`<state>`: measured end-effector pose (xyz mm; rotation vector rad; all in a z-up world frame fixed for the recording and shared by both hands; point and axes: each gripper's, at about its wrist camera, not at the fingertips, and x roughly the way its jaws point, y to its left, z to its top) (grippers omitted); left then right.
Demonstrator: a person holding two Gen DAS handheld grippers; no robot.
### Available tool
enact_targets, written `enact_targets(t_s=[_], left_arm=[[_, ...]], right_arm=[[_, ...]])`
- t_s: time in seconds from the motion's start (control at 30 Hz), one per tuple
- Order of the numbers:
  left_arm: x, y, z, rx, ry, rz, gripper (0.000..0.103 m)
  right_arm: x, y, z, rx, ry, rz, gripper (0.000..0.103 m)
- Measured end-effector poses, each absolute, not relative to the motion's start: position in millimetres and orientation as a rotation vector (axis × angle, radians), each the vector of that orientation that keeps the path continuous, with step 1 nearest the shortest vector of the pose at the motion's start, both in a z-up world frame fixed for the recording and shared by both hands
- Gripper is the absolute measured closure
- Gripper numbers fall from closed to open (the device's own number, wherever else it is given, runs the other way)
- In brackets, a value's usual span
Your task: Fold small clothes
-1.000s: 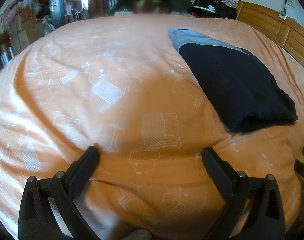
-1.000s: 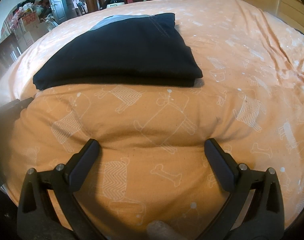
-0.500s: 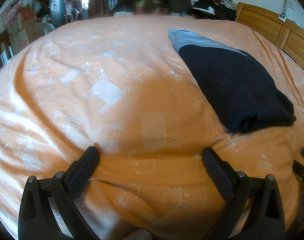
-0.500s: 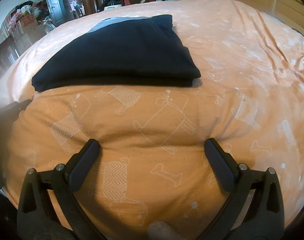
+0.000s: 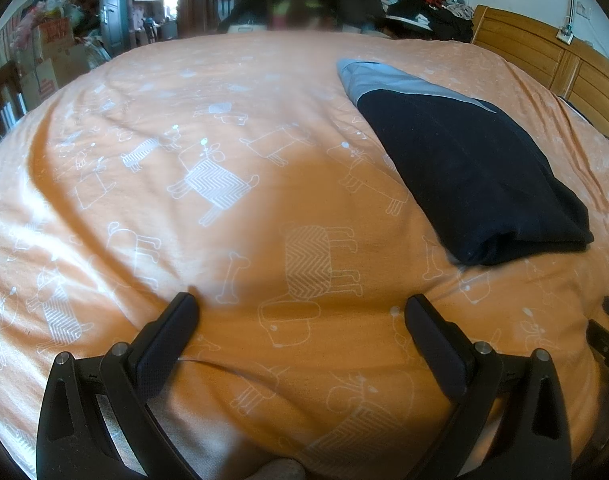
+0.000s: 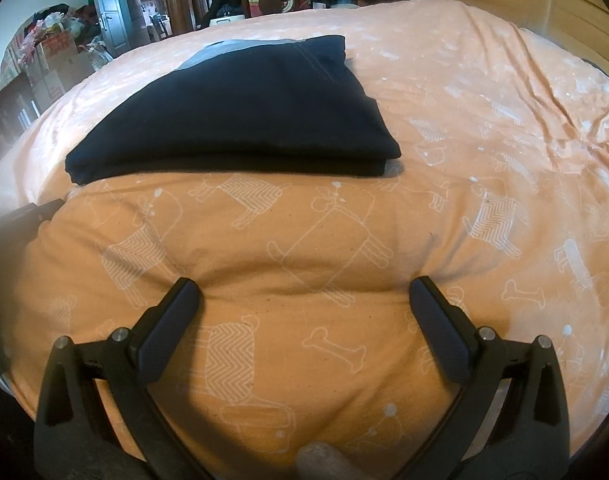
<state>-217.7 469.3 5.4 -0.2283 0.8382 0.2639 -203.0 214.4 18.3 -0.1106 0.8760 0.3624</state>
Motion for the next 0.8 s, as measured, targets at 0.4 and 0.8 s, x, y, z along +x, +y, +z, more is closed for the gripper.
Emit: enact_targets(t_s=[0.4, 0.8], left_arm=[[-217.5, 468.4, 5.5, -0.229, 0.838, 0.264, 0.0], [-217.9, 467.2, 5.7, -0.23, 0.838, 0.264, 0.0]], right_arm=[[-203.0, 214.2, 18.8, -0.109, 0.875, 0.364, 0.0], [-204.0, 214.6, 19.3, -0.107, 0.874, 0.364, 0.0]])
